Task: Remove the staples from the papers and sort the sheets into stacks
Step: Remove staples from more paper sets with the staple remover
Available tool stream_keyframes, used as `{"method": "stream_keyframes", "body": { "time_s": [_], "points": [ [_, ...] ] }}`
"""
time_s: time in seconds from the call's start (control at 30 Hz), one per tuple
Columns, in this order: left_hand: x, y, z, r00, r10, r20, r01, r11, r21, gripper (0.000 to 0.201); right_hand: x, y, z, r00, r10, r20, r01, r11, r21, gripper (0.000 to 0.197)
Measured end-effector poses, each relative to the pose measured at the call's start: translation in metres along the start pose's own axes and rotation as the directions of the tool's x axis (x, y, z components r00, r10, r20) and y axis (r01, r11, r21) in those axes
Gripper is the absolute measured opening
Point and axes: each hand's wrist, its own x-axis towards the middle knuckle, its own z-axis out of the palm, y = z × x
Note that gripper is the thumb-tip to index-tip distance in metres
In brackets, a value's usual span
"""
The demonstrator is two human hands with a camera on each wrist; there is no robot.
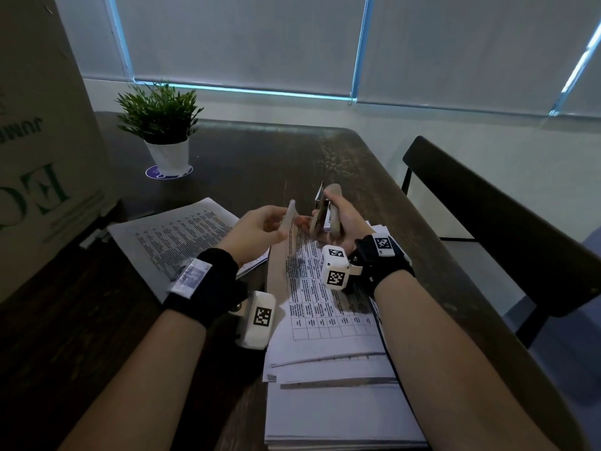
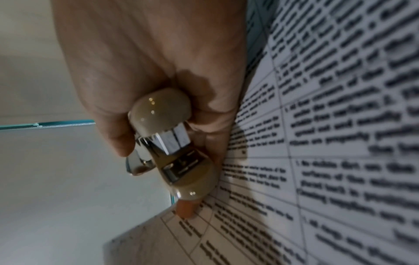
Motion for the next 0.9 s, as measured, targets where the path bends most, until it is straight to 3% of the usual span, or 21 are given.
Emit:
{"method": "stream_keyframes", "body": {
  "time_s": [0.1,0.27,0.37,0.5,0.9],
  "points": [
    [0.000,-0.002,0.001,1.000,0.011,0.004,-0.011,1.000,-0.029,0.041,0.002,0.000,-0.001,1.000,-0.016,-0.010,0.016,1.000,-0.009,0.046],
    [-0.002,-0.005,0.002,0.988,-0.007,0.152,0.020,0.996,-0.087,0.063,-0.005,-0.002,0.001,0.996,-0.088,0.031,0.089,0.995,-0.043,0.033],
    [-0.003,-0.006,0.003,0.975,-0.070,0.211,0.077,0.997,-0.024,0.071,-0.011,-0.004,0.006,0.969,-0.228,0.094,0.235,0.970,-0.069,0.022],
    [-0.002,-0.012,0.005,0.975,-0.071,0.210,0.082,0.996,-0.046,0.070,-0.016,-0.002,0.011,0.906,-0.354,0.234,0.407,0.880,-0.247,0.023],
    [0.001,-0.014,0.005,0.973,-0.111,0.204,0.125,0.990,-0.058,0.079,-0.017,-0.005,0.011,0.906,-0.304,0.295,0.368,0.909,-0.197,0.033]
  ]
}}
